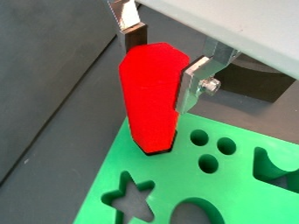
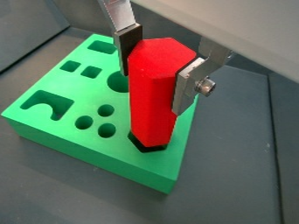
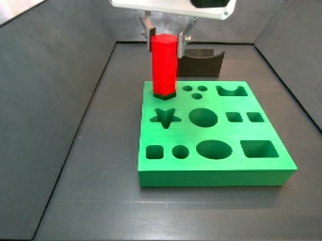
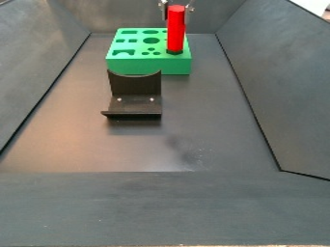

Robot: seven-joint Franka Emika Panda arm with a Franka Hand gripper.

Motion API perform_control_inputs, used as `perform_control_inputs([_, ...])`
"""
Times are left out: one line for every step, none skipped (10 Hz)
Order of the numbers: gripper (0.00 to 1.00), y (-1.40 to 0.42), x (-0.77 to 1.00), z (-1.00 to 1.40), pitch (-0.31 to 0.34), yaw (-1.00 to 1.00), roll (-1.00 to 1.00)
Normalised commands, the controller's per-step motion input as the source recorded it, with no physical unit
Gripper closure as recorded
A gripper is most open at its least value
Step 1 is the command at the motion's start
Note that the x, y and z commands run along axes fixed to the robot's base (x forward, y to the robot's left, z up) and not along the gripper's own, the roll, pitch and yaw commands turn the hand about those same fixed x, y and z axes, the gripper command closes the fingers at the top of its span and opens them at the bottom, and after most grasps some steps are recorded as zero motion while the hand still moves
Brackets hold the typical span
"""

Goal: Pick up the hexagon object. Move up. Place the hexagon object on the fixture. Regrasp the hexagon object. Move to above the board. Insert the hexagon object.
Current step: Insert the hexagon object.

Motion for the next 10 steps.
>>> perform_control_inputs([1.0, 0.0, 0.13, -0.11, -0.001, 0.16, 0.04])
perform_control_inputs([1.0, 0.0, 0.04, -0.11, 0.0, 0.12, 0.04])
perform_control_inputs([1.0, 0.01, 0.0, -0.1, 0.0, 0.05, 0.05])
perform_control_inputs([1.0, 0.0, 0.0, -0.1, 0.0, 0.05, 0.06])
perform_control_inputs([1.0, 0.0, 0.0, -0.13, 0.0, 0.05, 0.06])
perform_control_inputs([1.0, 0.0, 0.0, -0.12, 0.0, 0.04, 0.05])
perform_control_inputs([1.0, 0.0, 0.0, -0.13, 0.0, 0.04, 0.06])
perform_control_inputs([1.0, 0.0, 0.0, -0.13, 0.0, 0.04, 0.05])
perform_control_inputs([1.0, 0.0, 0.01, -0.11, -0.003, 0.02, 0.04])
perform_control_inputs([1.0, 0.0, 0.02, -0.1, -0.011, 0.04, 0.03])
